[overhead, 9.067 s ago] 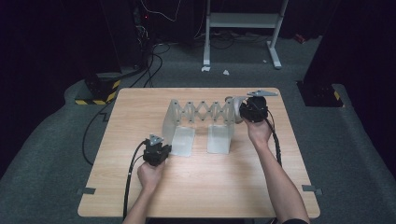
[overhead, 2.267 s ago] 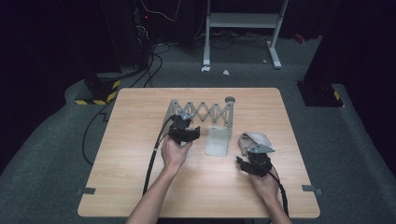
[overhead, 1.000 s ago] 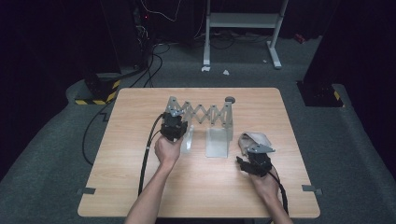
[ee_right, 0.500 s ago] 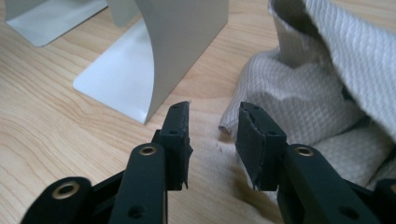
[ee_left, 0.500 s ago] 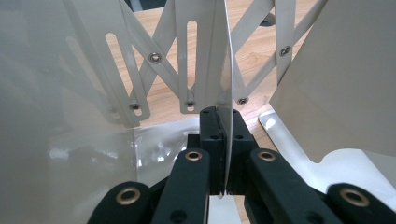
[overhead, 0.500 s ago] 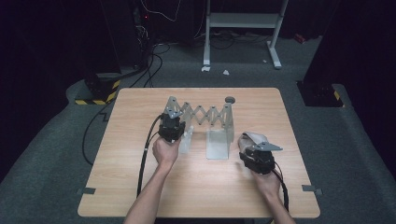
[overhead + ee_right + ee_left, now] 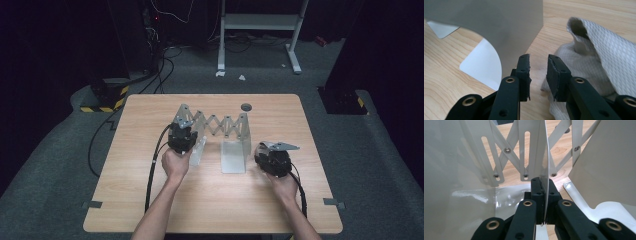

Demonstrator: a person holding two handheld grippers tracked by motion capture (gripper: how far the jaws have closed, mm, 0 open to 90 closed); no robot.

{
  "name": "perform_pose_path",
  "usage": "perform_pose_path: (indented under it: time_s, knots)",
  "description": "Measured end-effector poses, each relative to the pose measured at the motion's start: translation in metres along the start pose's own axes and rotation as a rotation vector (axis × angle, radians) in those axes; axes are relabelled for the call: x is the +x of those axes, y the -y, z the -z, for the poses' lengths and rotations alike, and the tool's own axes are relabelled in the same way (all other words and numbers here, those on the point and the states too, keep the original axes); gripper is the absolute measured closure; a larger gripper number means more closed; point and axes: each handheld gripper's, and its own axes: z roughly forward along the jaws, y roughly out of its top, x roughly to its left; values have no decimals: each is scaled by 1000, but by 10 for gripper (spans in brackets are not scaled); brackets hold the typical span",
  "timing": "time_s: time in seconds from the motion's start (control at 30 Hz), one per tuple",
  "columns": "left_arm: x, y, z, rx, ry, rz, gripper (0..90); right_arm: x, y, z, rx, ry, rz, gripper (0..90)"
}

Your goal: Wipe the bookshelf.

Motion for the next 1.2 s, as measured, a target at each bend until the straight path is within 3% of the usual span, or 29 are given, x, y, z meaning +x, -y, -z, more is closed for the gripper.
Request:
perform_pose_path:
  time_s: [0.3,0.63,0.87,1.2]
  knots:
    - [0,2,1,-6,12,-2,885,10,-10,-3,-5,-34,22,710]
    - [-1,2,2,-9,25,-10,884,15,-11,-3,-2,-44,32,700]
    - [-3,2,2,-13,45,-26,882,23,-11,0,-10,-59,66,701]
    - [-6,4,4,-15,75,-53,885,20,-16,0,-11,-45,56,701]
